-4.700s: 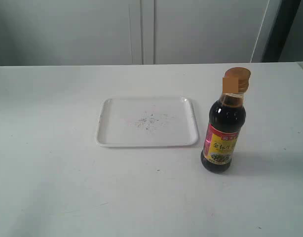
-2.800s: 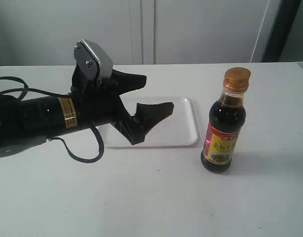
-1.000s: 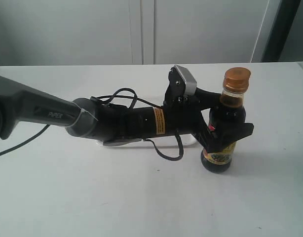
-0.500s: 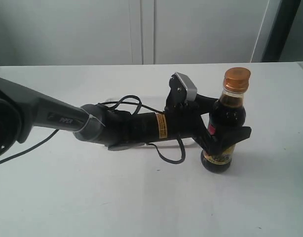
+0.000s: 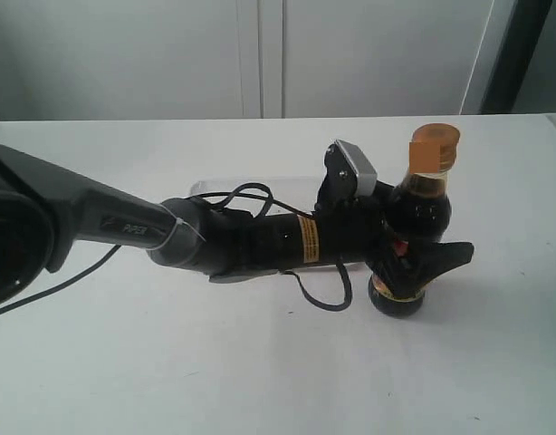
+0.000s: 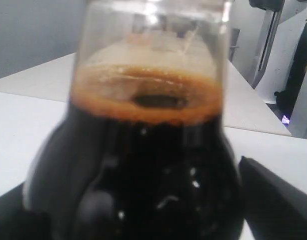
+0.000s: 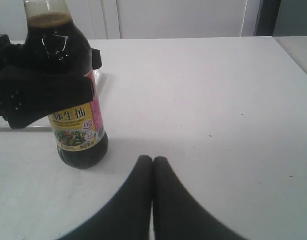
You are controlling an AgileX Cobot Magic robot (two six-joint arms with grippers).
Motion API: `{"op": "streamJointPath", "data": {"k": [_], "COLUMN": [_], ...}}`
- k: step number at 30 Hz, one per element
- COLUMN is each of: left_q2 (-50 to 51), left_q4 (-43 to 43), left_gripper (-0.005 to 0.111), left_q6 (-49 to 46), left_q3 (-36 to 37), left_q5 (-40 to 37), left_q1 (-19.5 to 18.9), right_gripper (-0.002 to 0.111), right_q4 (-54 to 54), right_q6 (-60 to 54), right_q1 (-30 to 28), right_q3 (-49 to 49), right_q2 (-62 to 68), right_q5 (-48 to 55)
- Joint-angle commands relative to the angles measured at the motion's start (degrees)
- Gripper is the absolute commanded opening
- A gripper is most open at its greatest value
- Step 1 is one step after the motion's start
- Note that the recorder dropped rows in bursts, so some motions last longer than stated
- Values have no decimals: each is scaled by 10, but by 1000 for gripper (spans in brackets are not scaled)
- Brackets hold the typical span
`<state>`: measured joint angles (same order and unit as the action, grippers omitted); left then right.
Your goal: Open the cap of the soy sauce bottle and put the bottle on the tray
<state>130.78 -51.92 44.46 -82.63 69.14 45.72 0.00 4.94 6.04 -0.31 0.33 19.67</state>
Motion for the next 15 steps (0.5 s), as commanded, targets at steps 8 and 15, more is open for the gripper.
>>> {"op": "streamJointPath", "data": {"k": [8,15], "left_q2": [-1,-1], "left_q4": [-11,-30], "left_gripper": [0,0], "left_q6": [-13,-10], "left_q3": [-4,-4], "left_q5": [8,-18], "left_q1": [8,7], "right_gripper": [0,0], "right_q4": [-29,-29], "right_q6": [-1,-1], "right_q1": [2,2], "right_q3": [3,3], "right_q2": [-3,-3], "right_q5": [-29,-152]}}
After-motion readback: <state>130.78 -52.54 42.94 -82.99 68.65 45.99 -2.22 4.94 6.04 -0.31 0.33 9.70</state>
